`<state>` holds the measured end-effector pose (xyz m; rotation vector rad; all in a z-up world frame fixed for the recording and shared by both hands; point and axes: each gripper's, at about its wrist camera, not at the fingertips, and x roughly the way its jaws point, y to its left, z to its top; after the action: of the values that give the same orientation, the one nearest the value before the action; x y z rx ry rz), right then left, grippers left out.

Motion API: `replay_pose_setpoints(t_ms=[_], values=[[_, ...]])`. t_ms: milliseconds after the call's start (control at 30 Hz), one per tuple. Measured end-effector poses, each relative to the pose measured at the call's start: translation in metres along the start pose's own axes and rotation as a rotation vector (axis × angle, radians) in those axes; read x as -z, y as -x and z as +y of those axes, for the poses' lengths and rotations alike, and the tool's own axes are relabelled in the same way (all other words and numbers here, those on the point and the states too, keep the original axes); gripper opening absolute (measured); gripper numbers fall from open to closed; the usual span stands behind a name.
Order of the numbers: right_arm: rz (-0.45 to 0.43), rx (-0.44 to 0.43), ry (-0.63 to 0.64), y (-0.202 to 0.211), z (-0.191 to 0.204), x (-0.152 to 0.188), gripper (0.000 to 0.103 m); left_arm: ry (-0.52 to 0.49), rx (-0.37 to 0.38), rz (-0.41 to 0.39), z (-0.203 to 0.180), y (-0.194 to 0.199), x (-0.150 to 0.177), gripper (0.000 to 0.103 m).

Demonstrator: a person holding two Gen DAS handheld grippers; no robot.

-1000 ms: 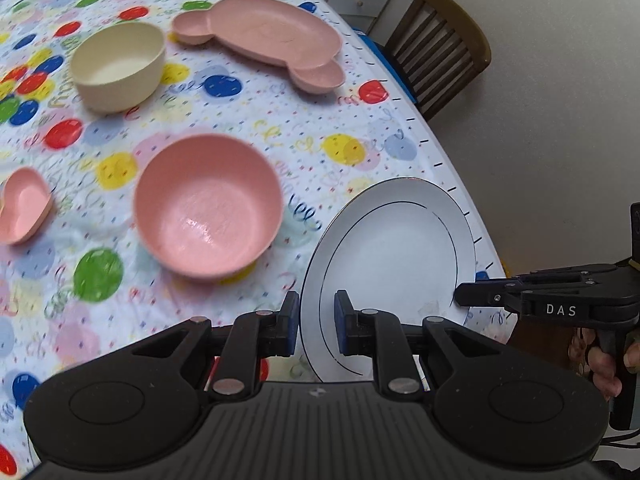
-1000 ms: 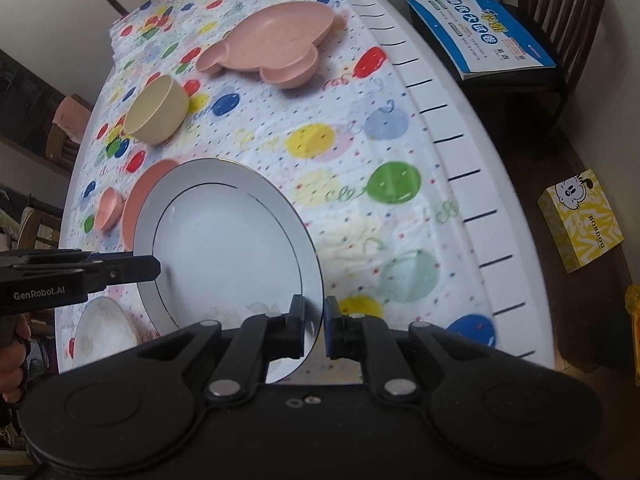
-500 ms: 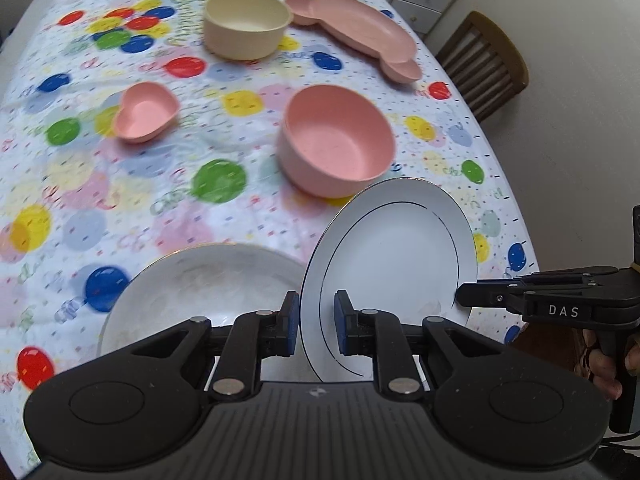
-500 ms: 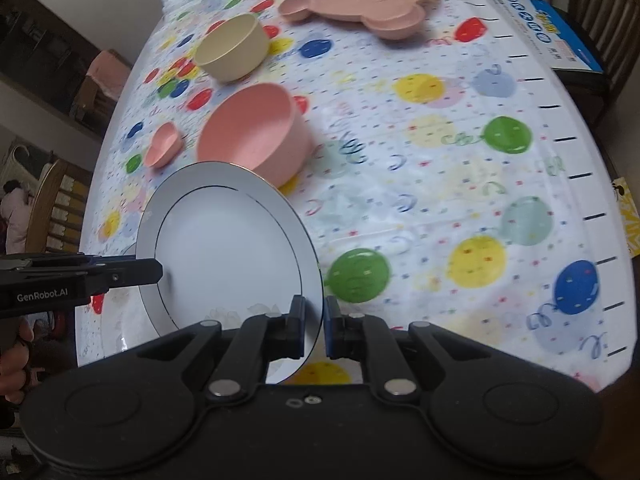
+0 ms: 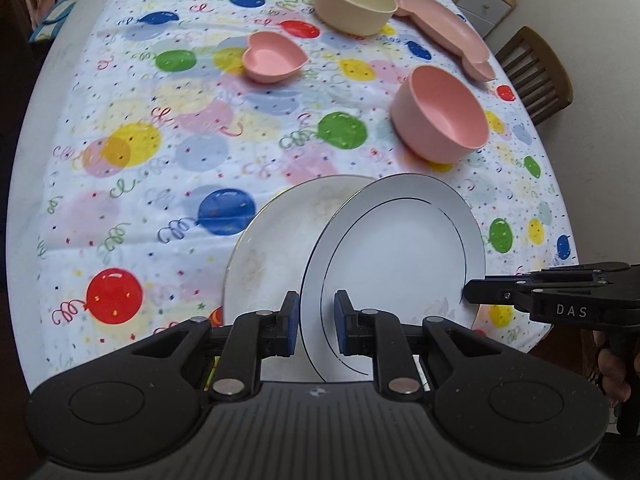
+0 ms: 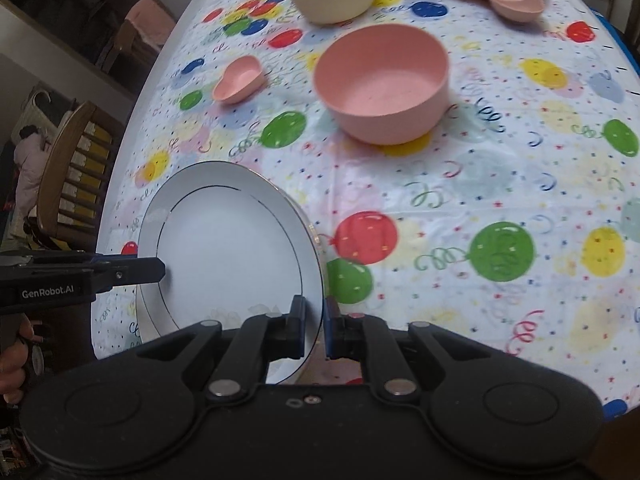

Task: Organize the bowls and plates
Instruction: 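Carry the small white plate with both grippers and lower it onto the large plate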

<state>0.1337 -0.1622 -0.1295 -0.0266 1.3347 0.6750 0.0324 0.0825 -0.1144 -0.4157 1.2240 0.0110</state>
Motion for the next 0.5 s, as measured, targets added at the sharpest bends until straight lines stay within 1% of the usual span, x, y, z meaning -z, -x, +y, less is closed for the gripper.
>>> replay_pose_setpoints(t_ms=[167,500], values=[[0.031,0.007,0.009,-0.015,0.011,0.000,0.008,0.013,-0.006,0.022,0.011,-0.007,0.004,0.017],[0.074,0.021,0.001,-0.029,0.014,-0.001,0.008,0.004,-0.018,0.052,0.015,-0.017,0.005,0.017]])
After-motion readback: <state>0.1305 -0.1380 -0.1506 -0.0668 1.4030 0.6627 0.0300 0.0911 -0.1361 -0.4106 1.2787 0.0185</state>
